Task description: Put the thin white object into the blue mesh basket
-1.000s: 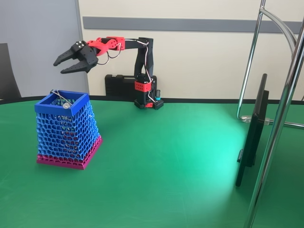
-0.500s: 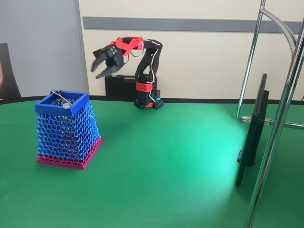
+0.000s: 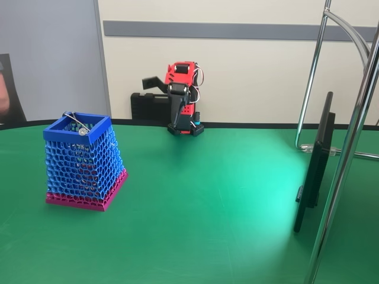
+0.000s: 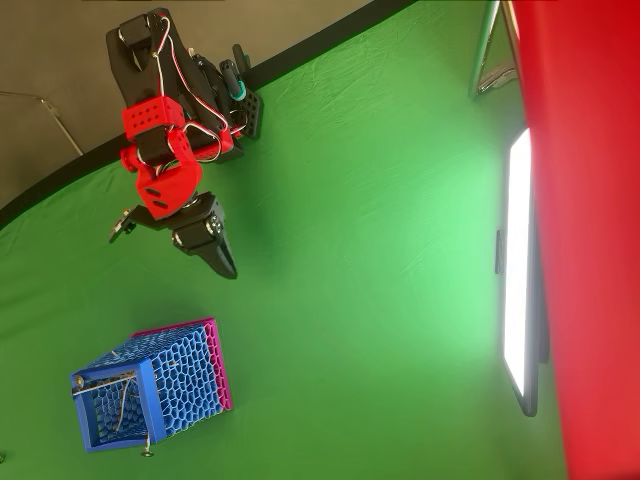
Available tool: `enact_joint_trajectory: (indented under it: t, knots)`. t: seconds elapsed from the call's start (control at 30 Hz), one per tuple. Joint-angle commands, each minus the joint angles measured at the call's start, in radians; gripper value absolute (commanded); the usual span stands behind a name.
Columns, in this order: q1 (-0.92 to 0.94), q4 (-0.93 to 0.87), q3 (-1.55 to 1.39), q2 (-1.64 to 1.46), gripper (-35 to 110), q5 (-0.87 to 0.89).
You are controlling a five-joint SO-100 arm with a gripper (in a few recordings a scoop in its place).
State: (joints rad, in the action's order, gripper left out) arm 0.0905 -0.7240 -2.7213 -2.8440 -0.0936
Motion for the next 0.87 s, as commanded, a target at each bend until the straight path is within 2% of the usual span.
enact_joint_trajectory:
  t: [0.0,0.2,0.4,0.83]
  knots:
    - [-0.028,0.028,-0.094,-0.098,0,-0.011]
    - [-0.066,0.032,-0.302,-0.295,0,-0.011]
    - [-0.078,-0.104,-0.362,-0.472,0,0.015]
    - [-0.08,-0.135,-0.362,-0.482,1,0.026]
